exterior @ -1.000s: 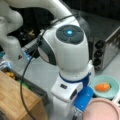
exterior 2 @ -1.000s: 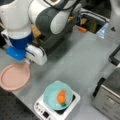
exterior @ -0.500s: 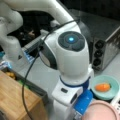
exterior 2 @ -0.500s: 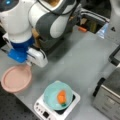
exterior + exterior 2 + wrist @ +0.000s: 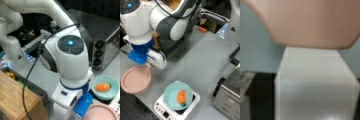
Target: Pick up the pan. Place the pan on the table. Pick up the bowl. Place the bowl on the stove.
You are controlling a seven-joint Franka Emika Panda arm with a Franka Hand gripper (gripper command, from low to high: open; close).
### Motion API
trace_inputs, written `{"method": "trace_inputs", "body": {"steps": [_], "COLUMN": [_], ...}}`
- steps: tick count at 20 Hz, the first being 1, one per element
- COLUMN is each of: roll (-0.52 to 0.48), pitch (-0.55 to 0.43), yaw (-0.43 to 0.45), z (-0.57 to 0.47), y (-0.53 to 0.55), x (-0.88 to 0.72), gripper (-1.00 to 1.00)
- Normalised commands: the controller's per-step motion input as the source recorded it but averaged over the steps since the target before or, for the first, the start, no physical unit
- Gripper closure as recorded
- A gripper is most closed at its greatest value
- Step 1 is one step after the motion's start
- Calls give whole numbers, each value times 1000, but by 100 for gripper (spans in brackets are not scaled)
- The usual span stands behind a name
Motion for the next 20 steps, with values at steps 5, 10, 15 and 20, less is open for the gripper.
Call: {"method": "trace_inputs", "body": {"steps": [5, 10, 15, 20], "roll": [-202, -197, -178, -199], "pitch": [-64, -55, -11, -11], "yaw": [-4, -19, -23, -18], "z": [-128, -168, -161, -130], "y": [-4, 55, 97, 131], "x": [28, 41, 47, 68], "gripper": [100, 100, 100, 100]}}
